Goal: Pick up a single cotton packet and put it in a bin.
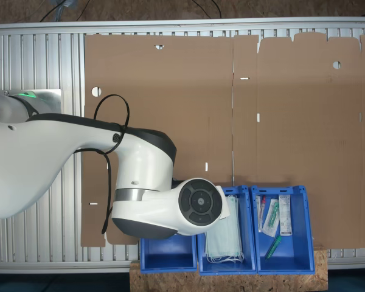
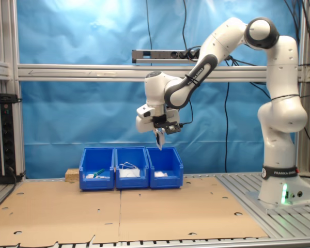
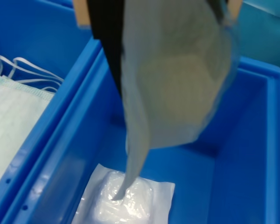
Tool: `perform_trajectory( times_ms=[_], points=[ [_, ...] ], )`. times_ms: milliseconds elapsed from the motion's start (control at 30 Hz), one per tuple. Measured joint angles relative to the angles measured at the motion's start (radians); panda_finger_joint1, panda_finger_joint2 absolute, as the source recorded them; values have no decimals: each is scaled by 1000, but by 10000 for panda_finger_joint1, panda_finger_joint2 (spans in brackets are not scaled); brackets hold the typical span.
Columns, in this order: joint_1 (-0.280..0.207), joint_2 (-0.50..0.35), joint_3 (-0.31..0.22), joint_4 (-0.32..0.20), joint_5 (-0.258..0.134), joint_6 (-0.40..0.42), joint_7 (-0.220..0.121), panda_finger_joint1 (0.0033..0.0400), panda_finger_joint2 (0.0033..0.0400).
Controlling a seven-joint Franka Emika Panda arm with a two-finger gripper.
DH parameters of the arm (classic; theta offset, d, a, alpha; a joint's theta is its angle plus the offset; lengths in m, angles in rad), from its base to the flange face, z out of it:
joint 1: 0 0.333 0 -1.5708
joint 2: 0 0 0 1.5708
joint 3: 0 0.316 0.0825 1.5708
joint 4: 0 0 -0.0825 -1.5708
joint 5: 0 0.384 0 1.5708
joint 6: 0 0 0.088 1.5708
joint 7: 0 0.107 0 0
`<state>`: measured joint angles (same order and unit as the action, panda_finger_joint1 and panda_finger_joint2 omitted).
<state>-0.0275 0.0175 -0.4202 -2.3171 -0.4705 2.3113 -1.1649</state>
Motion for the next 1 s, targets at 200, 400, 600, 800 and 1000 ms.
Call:
perform_trajectory(
  times_ms=[200, 400, 600, 800, 1000],
  points=[
    [-4, -1, -31, 0, 27, -2, -34, 54, 54],
    [-6, -1, -46, 0, 71, -3, -64, 54, 54],
    [-6, -1, -51, 0, 111, -3, -90, 54, 54],
    [-6, -1, -52, 0, 153, -3, -109, 54, 54],
    [-6, -1, -52, 0, 181, -3, -124, 54, 54]
  ],
)
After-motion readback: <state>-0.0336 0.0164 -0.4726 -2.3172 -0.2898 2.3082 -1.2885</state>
